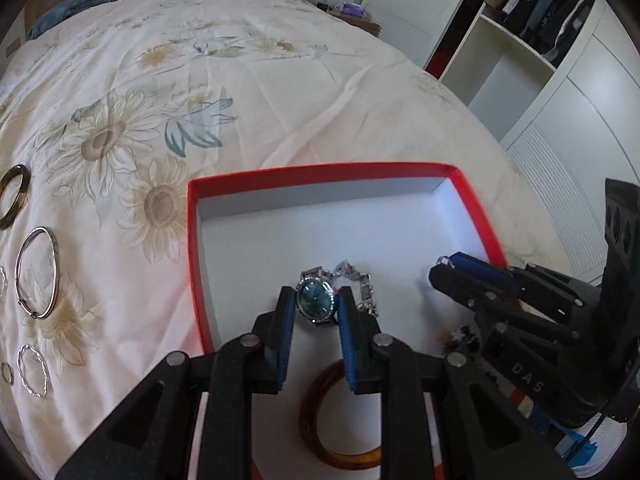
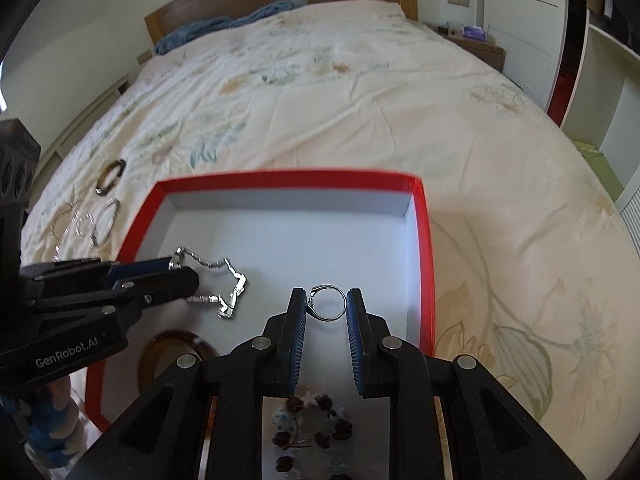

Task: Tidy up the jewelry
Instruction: 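Carry the watch and ring into the red box and open both tools, then withdraw both open tools from the box toward the remaining jewelry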

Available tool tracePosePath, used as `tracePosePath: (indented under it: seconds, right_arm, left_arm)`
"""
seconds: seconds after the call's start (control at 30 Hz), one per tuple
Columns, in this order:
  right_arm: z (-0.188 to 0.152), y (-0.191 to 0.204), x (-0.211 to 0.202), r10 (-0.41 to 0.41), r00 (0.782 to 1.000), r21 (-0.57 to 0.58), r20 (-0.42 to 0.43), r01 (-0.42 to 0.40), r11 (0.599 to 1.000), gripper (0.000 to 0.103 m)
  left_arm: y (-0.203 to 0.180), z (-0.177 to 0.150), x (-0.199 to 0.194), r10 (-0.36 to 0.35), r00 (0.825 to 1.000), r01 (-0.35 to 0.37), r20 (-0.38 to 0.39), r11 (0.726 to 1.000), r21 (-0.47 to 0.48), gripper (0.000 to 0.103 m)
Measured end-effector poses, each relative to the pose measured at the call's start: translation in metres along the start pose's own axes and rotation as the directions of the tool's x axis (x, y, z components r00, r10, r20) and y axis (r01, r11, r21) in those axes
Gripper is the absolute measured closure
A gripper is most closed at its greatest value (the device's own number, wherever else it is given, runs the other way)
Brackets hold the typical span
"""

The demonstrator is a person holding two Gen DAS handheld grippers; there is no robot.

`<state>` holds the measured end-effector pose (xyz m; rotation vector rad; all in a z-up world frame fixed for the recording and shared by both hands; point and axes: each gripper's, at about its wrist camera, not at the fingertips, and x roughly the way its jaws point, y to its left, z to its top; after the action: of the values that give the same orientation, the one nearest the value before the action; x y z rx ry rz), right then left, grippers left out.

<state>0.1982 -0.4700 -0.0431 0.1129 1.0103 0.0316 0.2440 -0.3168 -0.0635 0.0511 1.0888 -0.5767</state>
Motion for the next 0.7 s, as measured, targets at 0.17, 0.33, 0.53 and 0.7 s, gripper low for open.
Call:
tracePosePath:
  seconds: [0.17,0.33,0.53,0.7]
  right_arm:
    - [-0.006,0.005,0.006,-0.025,1.000,-0.040,-0.013,0.024,0.999,0.081]
    - [-0.009,0.013,0.007,-0.070,0.997,-0.103,-0.030,0.066,0.992,0.079]
    - [-0.014,0.015,-0.011,-0.060,0.998,-0.095,-0.022,0.058,0.994,0.069]
    - [-0.022,0.012,-0.044,-0.073,0.997,-0.071,0.013,0.074,0.995,0.066]
  left_arm:
    - [-0.007,-0.001,0.005,0.023,1.000,-0.023,0.001,0.999,0.031,0.083]
    - [-0.010,-0.001,0.007,0.046,0.999,-0.046,-0.004,0.997,0.056,0.082]
    - [-0.007,0.003,0.001,0.024,1.000,-0.024,-0.016,0.999,0.028,0.081]
    - [-0.014,0.001,-0.027,0.022,1.000,-0.023,0.018,0.999,0.037,0.081]
